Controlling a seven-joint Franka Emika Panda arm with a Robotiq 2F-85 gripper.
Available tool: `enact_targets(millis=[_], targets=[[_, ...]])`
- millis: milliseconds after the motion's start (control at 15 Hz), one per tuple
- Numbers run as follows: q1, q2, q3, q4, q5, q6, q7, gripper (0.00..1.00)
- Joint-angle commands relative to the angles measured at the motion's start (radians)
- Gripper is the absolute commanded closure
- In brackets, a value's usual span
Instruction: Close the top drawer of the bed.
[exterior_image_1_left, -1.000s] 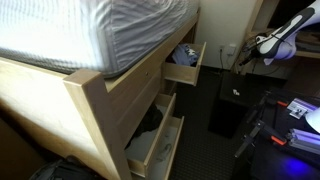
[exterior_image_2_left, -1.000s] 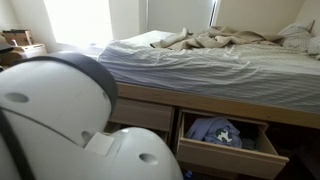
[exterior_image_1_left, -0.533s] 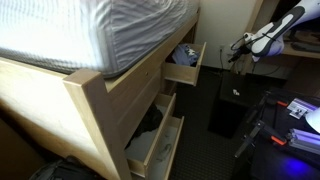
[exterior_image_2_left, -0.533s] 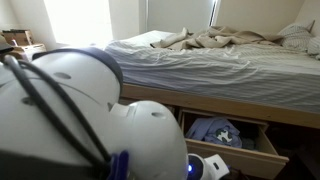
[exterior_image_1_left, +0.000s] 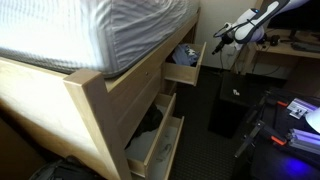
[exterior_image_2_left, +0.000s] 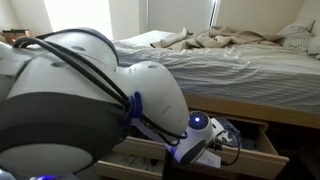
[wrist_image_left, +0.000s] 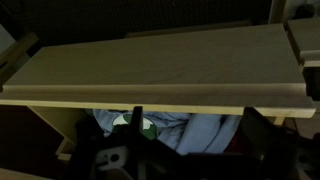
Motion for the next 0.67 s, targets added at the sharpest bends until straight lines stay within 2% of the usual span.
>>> enact_targets(millis=[0,67,200,267,333,400,600], targets=[[-0.001,0.0,-0.002,0.0,0.0,-0.001,0.0,0.0],[-0.013,0.032,0.047,0.147,0.017,-0.132,-0.023,0.0],[-0.011,0.054,0.069,0.26,0.033,-0.258,-0.037,0.0],[-0.019,0.056,0.078,0.268,0.039,-0.304,-0.044,0.0],[0.03,0.032,0.022,0.249,0.135,-0.313,-0.09,0.0],[0.039,0.029,0.008,0.238,0.169,-0.339,-0.103,0.0],[0.018,0.02,-0.044,0.082,0.251,-0.304,-0.199,0.0]])
